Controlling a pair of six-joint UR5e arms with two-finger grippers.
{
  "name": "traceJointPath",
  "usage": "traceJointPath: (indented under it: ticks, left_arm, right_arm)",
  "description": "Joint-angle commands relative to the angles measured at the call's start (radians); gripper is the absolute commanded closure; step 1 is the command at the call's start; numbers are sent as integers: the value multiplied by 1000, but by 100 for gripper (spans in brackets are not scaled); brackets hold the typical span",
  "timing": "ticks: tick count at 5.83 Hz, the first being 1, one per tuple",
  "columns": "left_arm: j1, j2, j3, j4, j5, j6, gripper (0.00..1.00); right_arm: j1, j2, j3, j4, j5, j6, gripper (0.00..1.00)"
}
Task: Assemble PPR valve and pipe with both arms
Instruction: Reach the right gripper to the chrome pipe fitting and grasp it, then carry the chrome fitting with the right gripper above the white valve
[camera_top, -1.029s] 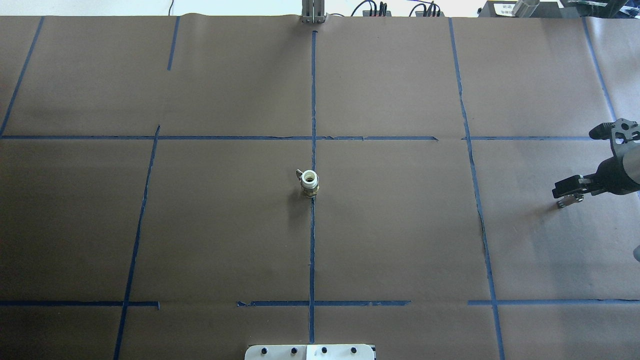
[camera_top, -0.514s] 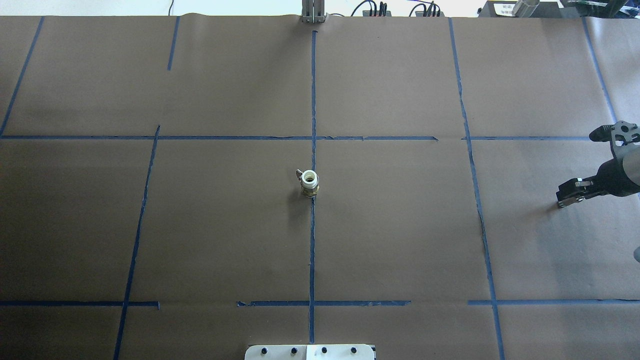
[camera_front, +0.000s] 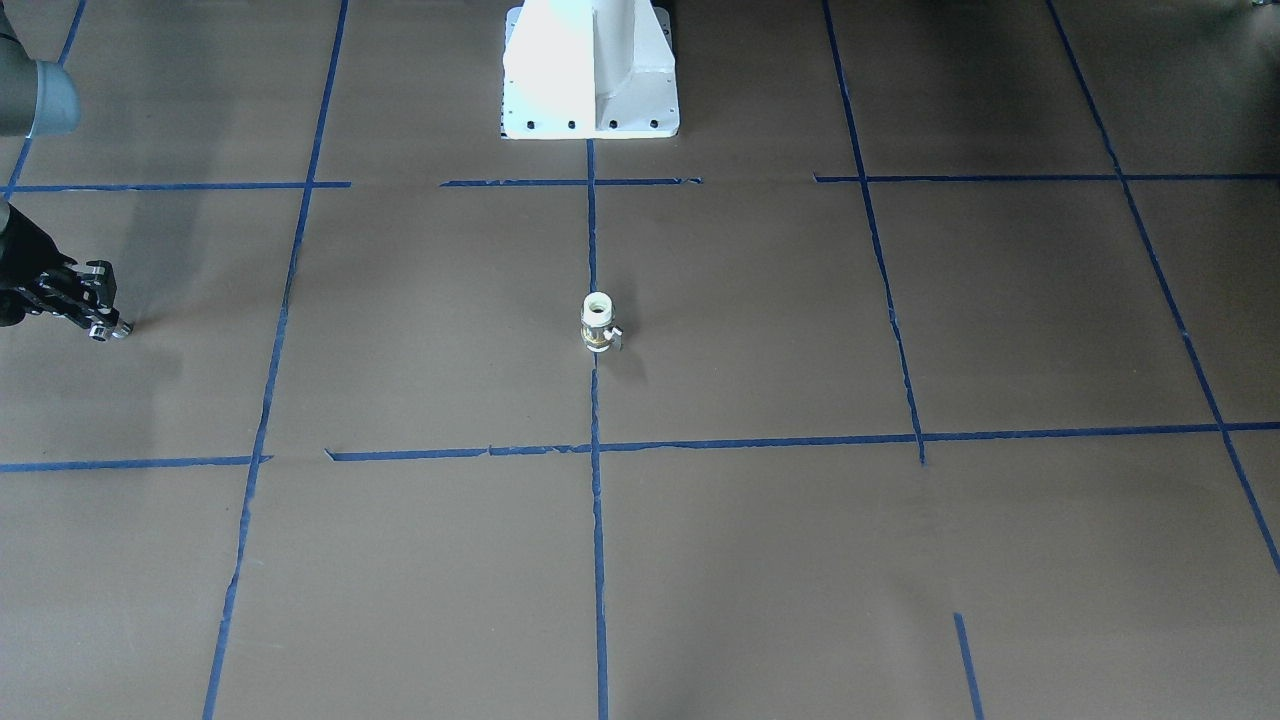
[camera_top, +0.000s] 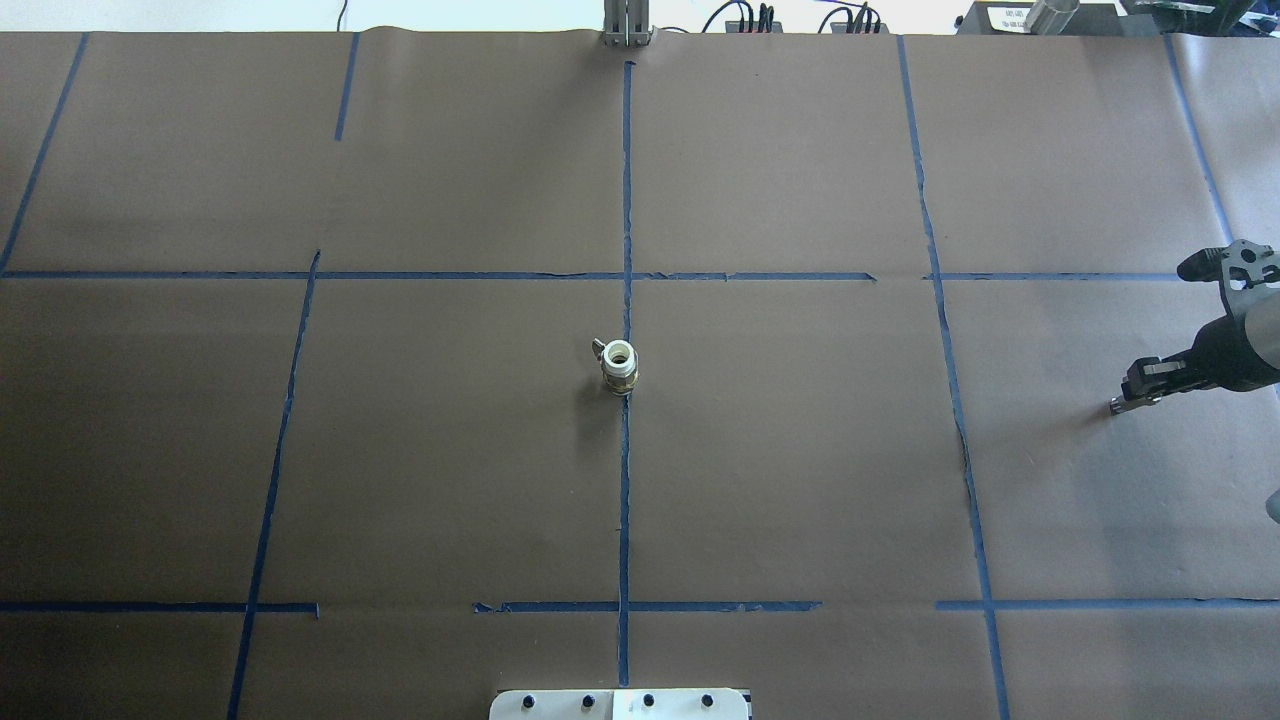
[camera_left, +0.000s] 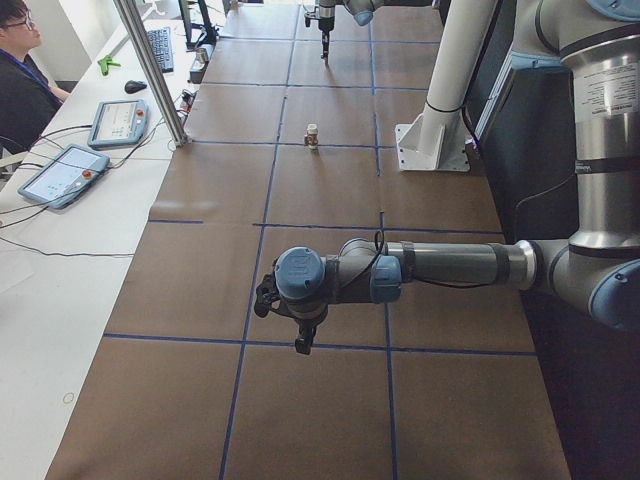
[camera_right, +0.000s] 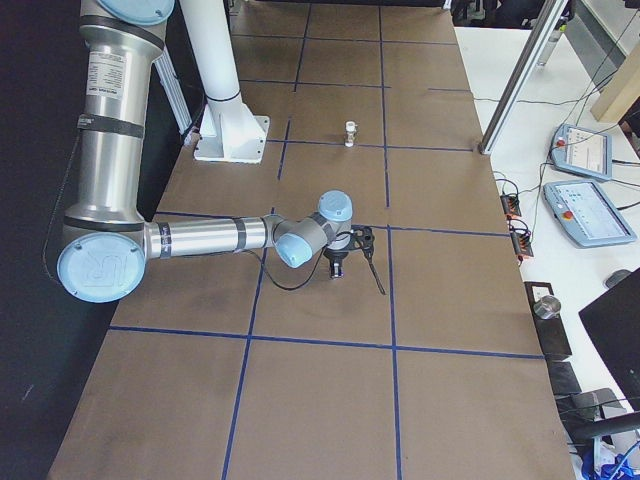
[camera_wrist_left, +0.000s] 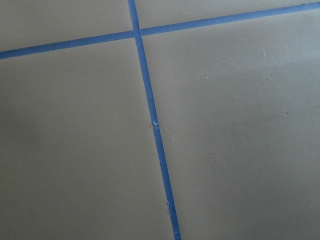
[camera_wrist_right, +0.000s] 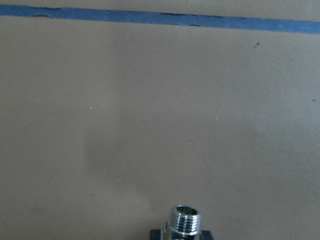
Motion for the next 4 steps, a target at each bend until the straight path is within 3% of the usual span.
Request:
traceJointPath:
  ticks: [1, 3, 4]
  left_arm:
    - [0, 0, 0, 0, 0, 0, 0]
    - [0, 0, -2, 0, 8, -37, 0]
    - [0, 0, -2, 0, 9, -38, 0]
  right_arm:
    - [-5, 17, 50, -6, 4, -6, 100]
    - [-64, 188, 50, -60, -5, -24, 100]
    - [-68, 338, 75, -286, -27, 1, 100]
